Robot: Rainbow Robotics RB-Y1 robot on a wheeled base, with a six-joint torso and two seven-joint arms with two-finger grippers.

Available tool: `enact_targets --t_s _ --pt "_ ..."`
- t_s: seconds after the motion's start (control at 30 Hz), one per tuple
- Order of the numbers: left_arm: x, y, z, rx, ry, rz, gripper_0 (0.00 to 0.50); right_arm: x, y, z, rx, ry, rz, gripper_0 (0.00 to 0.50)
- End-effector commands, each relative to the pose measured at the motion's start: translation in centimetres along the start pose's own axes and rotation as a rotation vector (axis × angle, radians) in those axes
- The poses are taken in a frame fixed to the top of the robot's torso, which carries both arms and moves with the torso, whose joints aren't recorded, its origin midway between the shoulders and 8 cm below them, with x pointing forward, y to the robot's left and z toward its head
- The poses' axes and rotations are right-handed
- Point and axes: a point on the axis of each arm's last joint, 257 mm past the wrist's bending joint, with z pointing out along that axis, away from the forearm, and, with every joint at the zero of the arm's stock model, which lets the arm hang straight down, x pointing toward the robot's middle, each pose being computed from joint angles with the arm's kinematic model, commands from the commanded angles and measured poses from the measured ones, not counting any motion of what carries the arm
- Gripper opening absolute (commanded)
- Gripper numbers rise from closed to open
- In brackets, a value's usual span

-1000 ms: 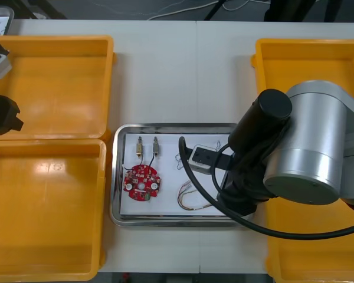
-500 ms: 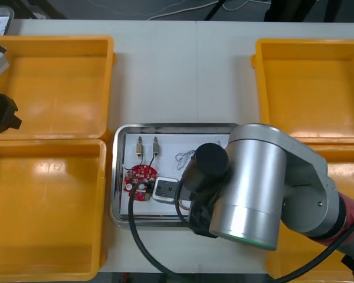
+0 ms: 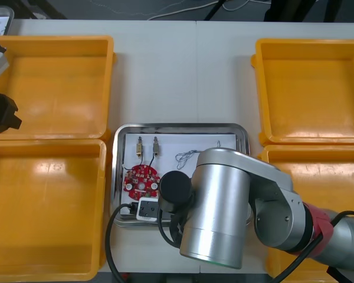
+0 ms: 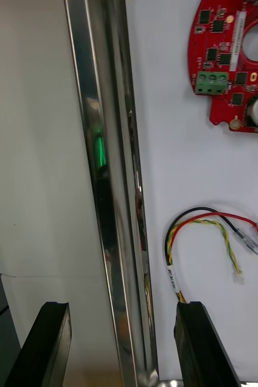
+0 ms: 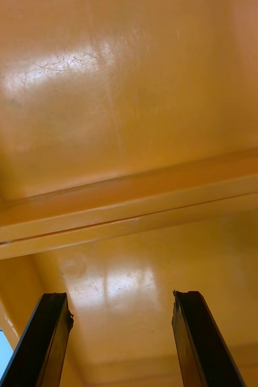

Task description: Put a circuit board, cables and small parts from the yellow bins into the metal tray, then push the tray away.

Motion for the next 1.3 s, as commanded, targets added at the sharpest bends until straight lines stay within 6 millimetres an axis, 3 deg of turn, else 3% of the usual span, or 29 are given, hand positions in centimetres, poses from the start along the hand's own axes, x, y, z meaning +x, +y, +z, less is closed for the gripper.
enact_targets --t_s 0.03,0.43,1.3 --pt "-0.1 0.9 -1.1 -0.024 -0.022 0.058 0.500 -2.7 1.1 0.4 0.025 -0.034 -0.124 0.500" --pt "-0.1 0.9 -1.1 -0.024 -0.022 0.058 0.500 -4.2 3.2 2.4 0.025 -0.024 -0.202 0.500" --pt "-0.1 0.9 -1.1 -0.024 -0.022 0.058 0.500 -4.9 2.2 5.1 0.068 -0.032 -0.213 0.500"
